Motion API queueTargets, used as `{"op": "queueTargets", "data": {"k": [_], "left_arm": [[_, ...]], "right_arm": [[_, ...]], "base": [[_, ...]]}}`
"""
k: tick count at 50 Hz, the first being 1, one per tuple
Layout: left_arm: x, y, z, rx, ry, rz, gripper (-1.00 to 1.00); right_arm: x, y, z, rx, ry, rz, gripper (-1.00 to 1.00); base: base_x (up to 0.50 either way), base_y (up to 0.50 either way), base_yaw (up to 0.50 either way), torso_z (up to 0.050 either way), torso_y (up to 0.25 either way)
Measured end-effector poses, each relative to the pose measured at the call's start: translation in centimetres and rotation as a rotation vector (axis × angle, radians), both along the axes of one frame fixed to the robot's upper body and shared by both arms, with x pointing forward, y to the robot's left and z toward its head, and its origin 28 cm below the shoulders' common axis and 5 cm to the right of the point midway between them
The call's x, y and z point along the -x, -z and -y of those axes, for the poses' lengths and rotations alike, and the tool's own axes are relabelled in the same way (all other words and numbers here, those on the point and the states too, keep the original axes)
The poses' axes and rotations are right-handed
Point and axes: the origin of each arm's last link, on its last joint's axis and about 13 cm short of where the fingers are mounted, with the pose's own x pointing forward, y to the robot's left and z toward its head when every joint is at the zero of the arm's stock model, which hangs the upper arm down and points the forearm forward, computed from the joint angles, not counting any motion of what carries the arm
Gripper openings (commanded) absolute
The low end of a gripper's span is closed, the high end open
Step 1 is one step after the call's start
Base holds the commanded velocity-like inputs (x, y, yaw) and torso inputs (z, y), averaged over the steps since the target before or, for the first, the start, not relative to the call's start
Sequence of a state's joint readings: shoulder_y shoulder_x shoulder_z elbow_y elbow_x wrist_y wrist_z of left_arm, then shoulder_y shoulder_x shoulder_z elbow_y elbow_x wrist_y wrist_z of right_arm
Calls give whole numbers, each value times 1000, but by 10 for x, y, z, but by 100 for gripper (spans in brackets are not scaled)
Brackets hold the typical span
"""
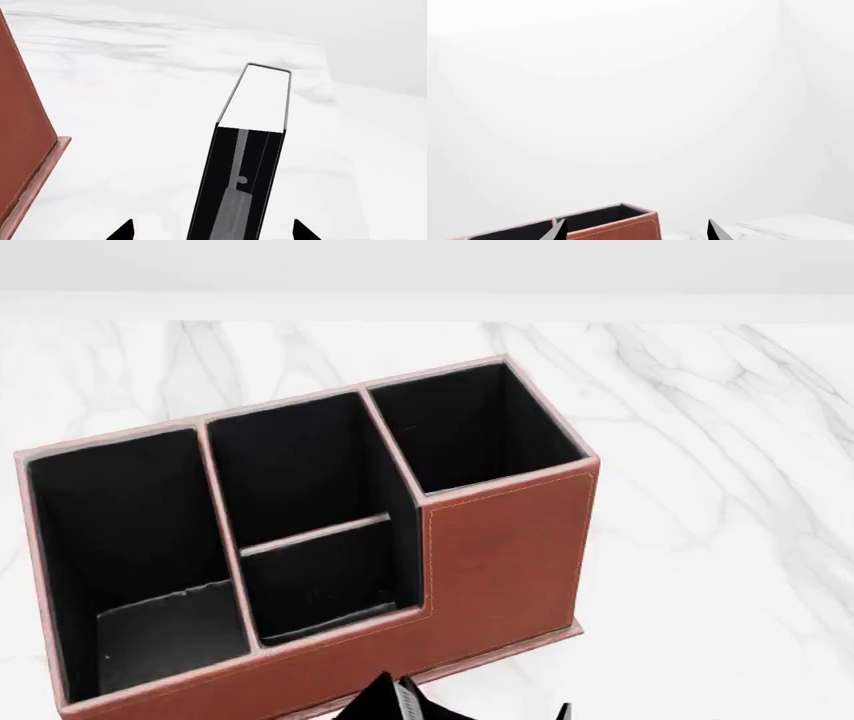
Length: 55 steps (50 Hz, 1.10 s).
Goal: Pick up the book and place it in the back compartment of the caddy.
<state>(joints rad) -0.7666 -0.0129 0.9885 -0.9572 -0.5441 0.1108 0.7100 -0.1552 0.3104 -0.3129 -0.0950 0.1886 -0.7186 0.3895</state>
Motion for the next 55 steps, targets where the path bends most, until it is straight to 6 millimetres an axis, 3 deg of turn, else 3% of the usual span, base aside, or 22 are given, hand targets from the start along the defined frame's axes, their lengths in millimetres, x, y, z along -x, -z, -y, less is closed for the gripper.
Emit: {"op": "queueTargets", "data": {"k": [7, 8, 29, 55], "left_arm": [[2, 4, 3, -12, 15, -12, 100], [2, 5, 3, -14, 17, -14, -100], [3, 3, -9, -52, 1, 12, -100], [14, -24, -62, -176, -147, 114, -100]], "right_arm": [[0, 0, 0, -1, 0, 1, 100], [0, 0, 0, -1, 1, 1, 100], [0, -1, 1, -4, 8, 3, 100], [-1, -1, 2, -11, 21, 2, 100]], "base": [[0, 0, 0, 0, 0], [0, 0, 0, 0, 0], [0, 0, 0, 0, 0], [0, 0, 0, 0, 1]]}}
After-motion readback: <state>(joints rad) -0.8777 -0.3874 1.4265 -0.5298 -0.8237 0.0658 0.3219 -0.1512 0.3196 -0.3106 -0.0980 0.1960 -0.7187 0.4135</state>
